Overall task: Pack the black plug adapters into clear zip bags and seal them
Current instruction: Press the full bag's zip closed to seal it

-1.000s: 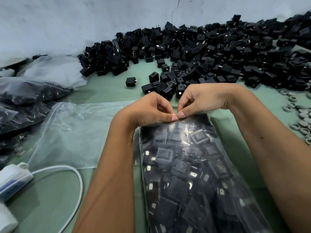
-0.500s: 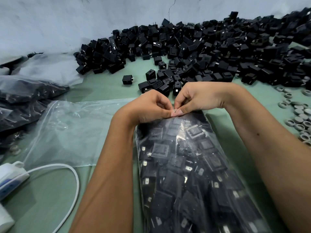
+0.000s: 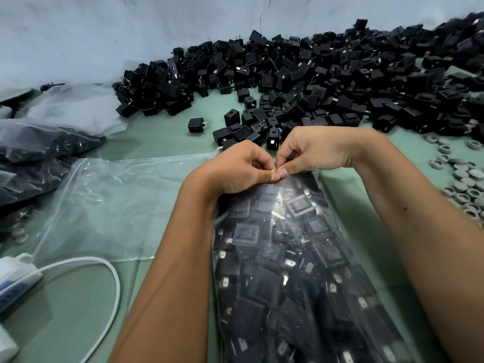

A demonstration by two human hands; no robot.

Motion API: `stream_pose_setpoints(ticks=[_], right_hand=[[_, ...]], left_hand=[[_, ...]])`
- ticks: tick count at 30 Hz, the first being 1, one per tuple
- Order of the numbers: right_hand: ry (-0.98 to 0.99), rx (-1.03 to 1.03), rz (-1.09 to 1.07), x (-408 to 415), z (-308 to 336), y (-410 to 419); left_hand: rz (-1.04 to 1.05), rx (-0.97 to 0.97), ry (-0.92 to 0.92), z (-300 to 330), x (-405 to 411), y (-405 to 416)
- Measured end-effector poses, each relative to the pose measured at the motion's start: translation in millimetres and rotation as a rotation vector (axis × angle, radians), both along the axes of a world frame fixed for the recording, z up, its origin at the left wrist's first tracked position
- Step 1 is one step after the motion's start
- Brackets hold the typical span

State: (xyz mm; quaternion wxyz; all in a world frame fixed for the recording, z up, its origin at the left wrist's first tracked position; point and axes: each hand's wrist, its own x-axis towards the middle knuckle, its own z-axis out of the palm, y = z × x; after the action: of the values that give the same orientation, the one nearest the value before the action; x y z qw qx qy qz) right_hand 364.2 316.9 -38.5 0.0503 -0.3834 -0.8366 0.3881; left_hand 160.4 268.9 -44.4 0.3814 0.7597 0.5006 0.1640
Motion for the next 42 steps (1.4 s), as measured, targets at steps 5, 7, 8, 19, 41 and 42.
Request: stream_pose_setpoints(ticks=[5,7,8,19,41,42], right_hand=[[0.013,-0.052,-0.045,19,4,3],[-0.022,-0.082,-0.061,31,7,5],[-0.030,-0.084,-0.073,34,8,6],[-0.024,-0.065,-0.082,35,7,8],[-0.016,-0.015,-0.006,3,6,-1],[-0.022,-0.009,-0.004,4,6,0]], left_hand=[[0.009,-0.024,-0.007,0,-4,-1],[0.025,-0.044,-0.006,-1,-4,0],[0.038,-0.044,-0.005,-1,-3,0],[0.036,0.085,0.065,-6,16,4],[0.009,0.001,-0.045,-2,-2,1],[0.026,-0.013,-0.049,-2,-5,2]])
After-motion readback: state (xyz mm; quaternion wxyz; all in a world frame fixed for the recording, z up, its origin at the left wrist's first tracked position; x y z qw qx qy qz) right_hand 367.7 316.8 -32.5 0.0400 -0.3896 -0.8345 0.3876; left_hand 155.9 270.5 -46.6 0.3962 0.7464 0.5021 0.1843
